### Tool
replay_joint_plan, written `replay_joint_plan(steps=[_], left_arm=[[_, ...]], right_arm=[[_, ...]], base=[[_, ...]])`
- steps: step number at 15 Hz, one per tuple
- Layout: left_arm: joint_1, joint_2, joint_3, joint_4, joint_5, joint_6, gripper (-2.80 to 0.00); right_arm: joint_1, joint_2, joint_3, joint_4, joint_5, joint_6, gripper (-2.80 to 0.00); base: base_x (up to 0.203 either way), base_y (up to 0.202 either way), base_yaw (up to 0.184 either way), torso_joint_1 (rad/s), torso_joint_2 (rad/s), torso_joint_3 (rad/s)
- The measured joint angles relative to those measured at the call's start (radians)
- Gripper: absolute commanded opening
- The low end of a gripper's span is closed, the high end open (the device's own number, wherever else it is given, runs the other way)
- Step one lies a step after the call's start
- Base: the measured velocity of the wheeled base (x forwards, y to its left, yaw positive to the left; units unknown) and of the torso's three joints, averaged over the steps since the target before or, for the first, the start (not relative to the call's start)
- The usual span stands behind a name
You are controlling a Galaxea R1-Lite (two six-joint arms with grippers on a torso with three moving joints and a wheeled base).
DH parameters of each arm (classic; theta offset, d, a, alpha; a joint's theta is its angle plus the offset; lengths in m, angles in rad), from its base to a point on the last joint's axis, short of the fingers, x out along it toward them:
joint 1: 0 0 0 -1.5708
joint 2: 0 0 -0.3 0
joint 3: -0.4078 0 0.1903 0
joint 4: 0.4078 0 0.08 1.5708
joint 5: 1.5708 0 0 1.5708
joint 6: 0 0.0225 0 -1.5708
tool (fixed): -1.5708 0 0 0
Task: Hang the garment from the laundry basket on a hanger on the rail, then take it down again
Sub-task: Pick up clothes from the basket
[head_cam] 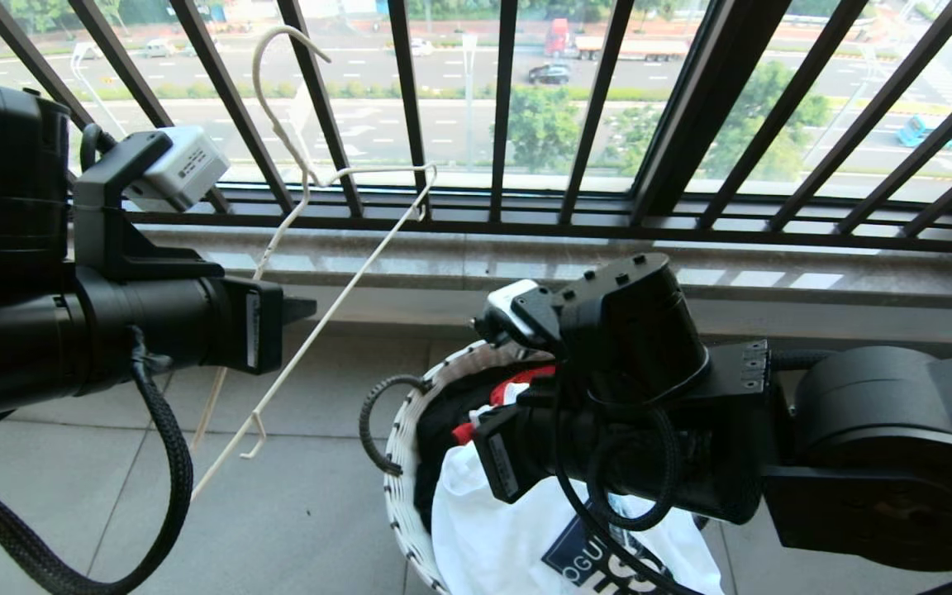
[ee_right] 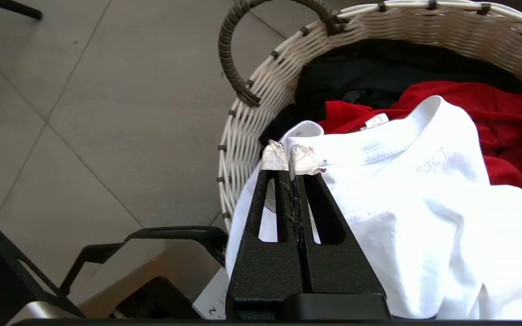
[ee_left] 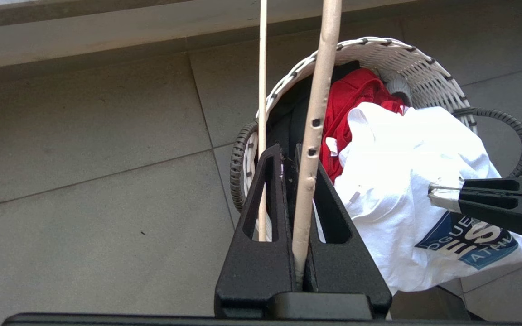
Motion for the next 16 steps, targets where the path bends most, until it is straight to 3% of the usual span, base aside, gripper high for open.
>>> replay_joint_plan(steps=[4,5,10,14,16], left_arm=[[0.029,-0.006,-0.014,0.0,0.0,0.001,-2.8],[0.042,-0.012,-0.019,0.0,0.0,0.002,-2.8],[0.093,-0.072,-0.033,0.008,-0.003,0.029,-2.8],[0.096,-0.104,-0.03,0.008,-0.004,0.038,-2.8],[0.097,-0.119,-0.03,0.008,-0.004,0.041,-2.8]], right_arm=[[0.002,0.053,-0.052,0.06,-0.146,-0.126,-2.8],[0.001,0.072,-0.082,0.09,-0.194,-0.167,0.0],[-0.019,0.206,-0.28,0.259,-0.342,-0.305,0.0],[-0.055,0.312,-0.347,0.266,-0.484,-0.443,0.0],[-0.064,0.345,-0.372,0.265,-0.522,-0.474,0.0]], base=[[0.0,0.0,0.0,0.0,0.0,0.0],[0.0,0.0,0.0,0.0,0.0,0.0],[0.0,0.0,0.0,0.0,0.0,0.0],[0.0,0.0,0.0,0.0,0.0,0.0],[0.0,0.0,0.0,0.0,0.0,0.0]])
